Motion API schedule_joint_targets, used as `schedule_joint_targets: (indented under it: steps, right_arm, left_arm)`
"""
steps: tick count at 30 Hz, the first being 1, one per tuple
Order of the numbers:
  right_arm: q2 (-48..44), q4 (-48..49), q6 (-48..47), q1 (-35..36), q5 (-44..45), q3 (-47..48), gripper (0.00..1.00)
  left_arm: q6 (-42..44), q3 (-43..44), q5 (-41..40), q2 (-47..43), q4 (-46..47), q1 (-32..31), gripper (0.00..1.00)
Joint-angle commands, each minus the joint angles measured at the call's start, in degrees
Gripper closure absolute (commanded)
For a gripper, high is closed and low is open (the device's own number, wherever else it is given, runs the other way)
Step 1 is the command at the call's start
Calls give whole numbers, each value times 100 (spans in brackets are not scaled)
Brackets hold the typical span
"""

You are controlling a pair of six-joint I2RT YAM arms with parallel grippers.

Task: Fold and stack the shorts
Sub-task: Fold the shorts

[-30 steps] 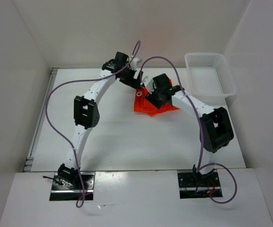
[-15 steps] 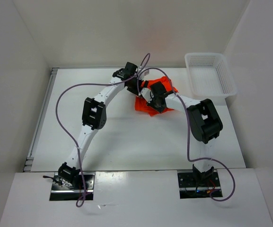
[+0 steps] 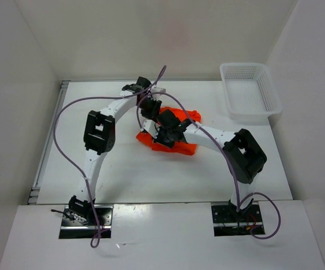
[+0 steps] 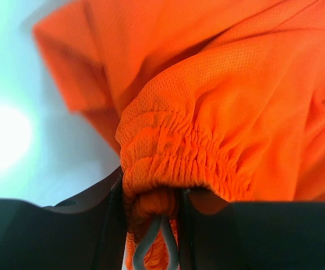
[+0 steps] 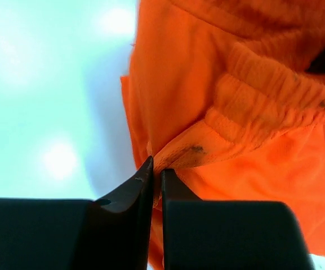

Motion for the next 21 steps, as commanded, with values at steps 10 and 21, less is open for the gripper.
schedule_joint_targets:
  steps: [10,21]
  right_arm:
    - [-709,-750,407,75,-1045,1152,48]
    - [395,182,1638,-1613,-793,1864,47]
  left_arm:
    - [40,-2990,168,-2202,1119,808,52]
    - [40,-2963,-103,-3142,698,1046,0]
